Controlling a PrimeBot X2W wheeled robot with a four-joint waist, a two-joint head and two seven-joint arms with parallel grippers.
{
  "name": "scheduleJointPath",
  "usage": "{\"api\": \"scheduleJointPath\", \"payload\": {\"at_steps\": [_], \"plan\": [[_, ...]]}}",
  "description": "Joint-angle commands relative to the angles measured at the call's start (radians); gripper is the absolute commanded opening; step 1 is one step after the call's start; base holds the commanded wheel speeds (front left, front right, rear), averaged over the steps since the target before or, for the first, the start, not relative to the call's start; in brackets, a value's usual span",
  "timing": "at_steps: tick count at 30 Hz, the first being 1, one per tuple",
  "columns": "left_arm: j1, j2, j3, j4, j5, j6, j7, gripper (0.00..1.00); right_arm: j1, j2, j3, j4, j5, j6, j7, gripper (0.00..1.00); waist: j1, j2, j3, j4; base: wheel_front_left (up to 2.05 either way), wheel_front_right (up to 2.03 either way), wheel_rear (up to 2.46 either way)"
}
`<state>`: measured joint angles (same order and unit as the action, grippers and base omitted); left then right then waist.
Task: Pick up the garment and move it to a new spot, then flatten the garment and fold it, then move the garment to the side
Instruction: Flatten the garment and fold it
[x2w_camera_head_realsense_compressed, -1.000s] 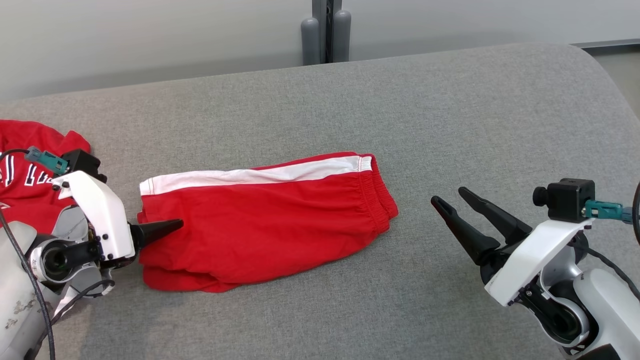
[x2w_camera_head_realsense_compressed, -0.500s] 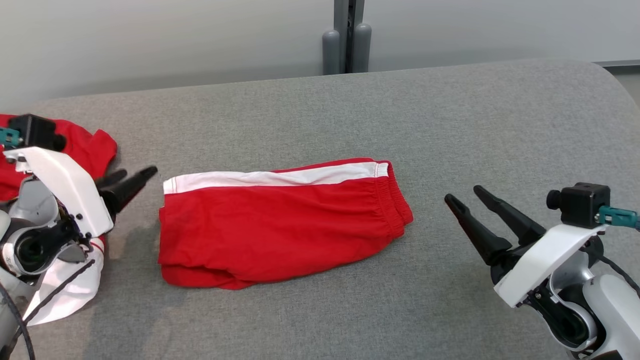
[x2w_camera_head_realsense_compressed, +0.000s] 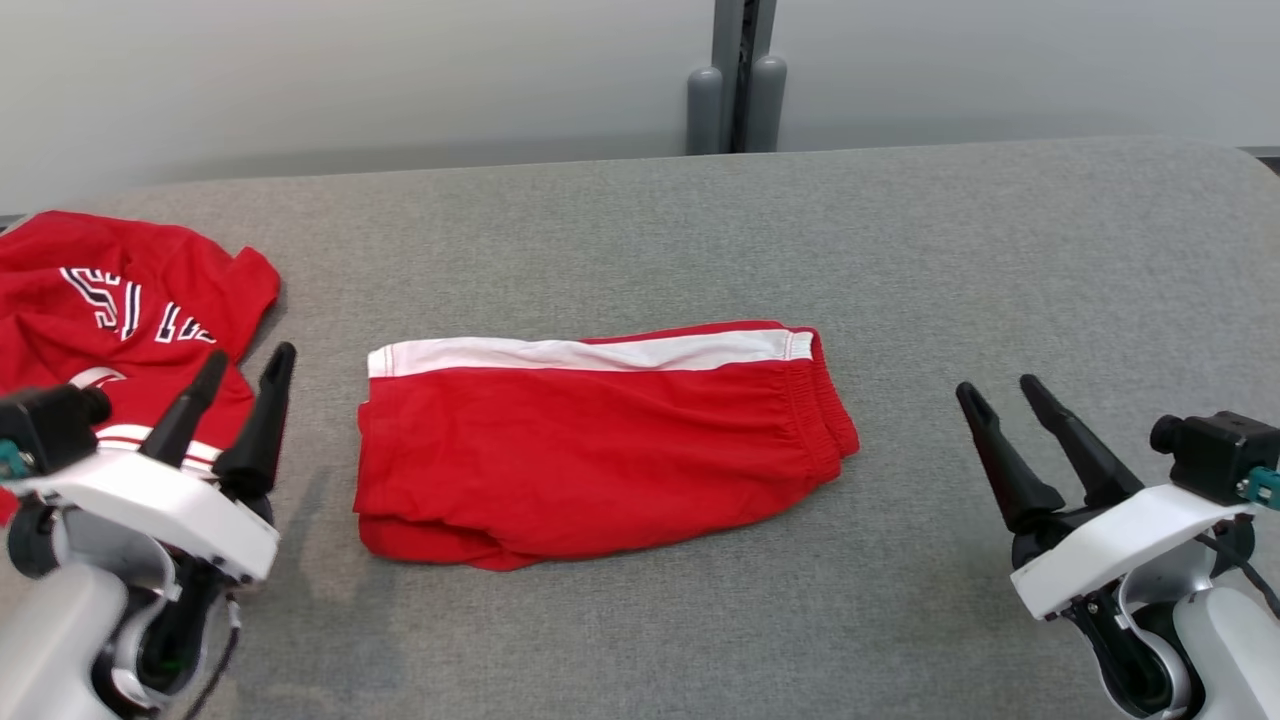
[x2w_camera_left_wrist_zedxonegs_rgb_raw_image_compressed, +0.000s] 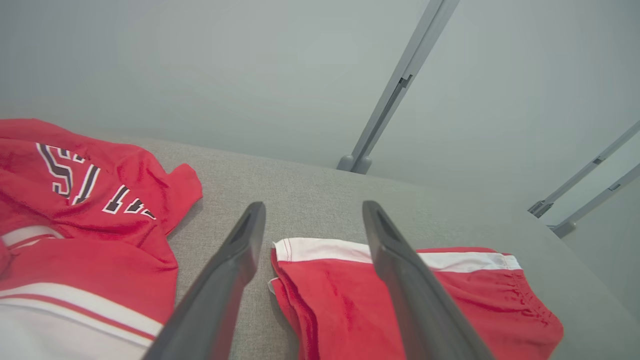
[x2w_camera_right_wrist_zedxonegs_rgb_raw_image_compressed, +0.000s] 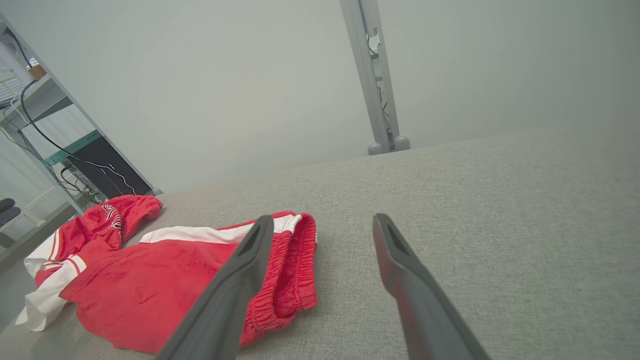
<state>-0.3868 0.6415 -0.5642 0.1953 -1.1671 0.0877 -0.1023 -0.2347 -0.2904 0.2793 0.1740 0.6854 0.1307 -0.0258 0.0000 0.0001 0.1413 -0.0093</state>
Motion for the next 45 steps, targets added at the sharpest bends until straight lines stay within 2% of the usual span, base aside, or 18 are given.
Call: {"api": "scheduleJointPath", "payload": {"at_steps": [1, 5, 10, 12, 16, 20, 21, 24, 32, 45], "plan": [[0.021, -0.004, 0.001, -0.016, 0.021, 0.009, -0.026, 1.00, 0.006, 0.005, -0.013, 0.003, -0.011, 0.000, -0.013, 1.00, 0.0000, -0.0001, 0.001, 0.009, 0.00, 0.00, 0.00], [0.073, -0.031, 0.002, -0.062, 0.095, 0.061, -0.128, 1.00, 0.017, 0.041, -0.061, 0.029, -0.059, 0.000, -0.048, 1.00, 0.0000, -0.0001, -0.003, 0.041, 0.00, 0.00, 0.00], [0.118, -0.075, 0.041, -0.090, 0.234, 0.112, -0.164, 1.00, 0.038, 0.075, -0.101, 0.047, -0.097, 0.000, -0.089, 1.00, 0.0000, -0.0001, -0.017, 0.078, 0.00, 0.00, 0.00], [0.139, -0.127, 0.105, -0.121, 0.302, 0.117, -0.165, 1.00, 0.045, 0.085, -0.107, 0.054, -0.108, 0.000, -0.098, 1.00, 0.0000, -0.0001, -0.025, 0.087, 0.00, 0.00, 0.00], [0.222, -0.209, 0.191, -0.151, 0.419, 0.089, -0.164, 1.00, 0.044, 0.099, -0.092, 0.075, -0.099, 0.000, -0.074, 1.00, 0.0000, -0.0001, -0.040, 0.099, 0.00, 0.00, 0.00], [0.274, -0.284, 0.225, -0.147, 0.489, 0.050, -0.164, 1.00, 0.009, 0.099, -0.068, 0.119, -0.055, 0.000, -0.018, 1.00, 0.0000, -0.0001, -0.051, 0.114, 0.00, 0.00, 0.00], [0.287, -0.311, 0.240, -0.141, 0.512, 0.027, -0.164, 1.00, -0.009, 0.096, -0.062, 0.149, -0.026, 0.000, 0.012, 1.00, 0.0000, -0.0001, -0.055, 0.125, 0.00, 0.00, 0.00], [0.302, -0.344, 0.251, -0.127, 0.540, -0.005, -0.164, 1.00, -0.043, 0.082, -0.061, 0.203, -0.011, 0.000, 0.060, 1.00, 0.0000, -0.0001, -0.060, 0.143, 0.00, 0.00, 0.00], [0.315, -0.398, 0.276, -0.079, 0.591, -0.061, -0.164, 1.00, -0.119, 0.078, -0.083, 0.356, -0.005, 0.000, 0.166, 1.00, 0.0000, -0.0001, -0.073, 0.191, 0.00, 0.00, 0.00], [0.300, -0.439, 0.313, -0.032, 0.626, -0.105, -0.164, 1.00, -0.210, 0.097, -0.100, 0.503, 0.009, 0.000, 0.285, 1.00, 0.0000, -0.0001, -0.066, 0.225, 0.00, 0.00, 0.00]]}}
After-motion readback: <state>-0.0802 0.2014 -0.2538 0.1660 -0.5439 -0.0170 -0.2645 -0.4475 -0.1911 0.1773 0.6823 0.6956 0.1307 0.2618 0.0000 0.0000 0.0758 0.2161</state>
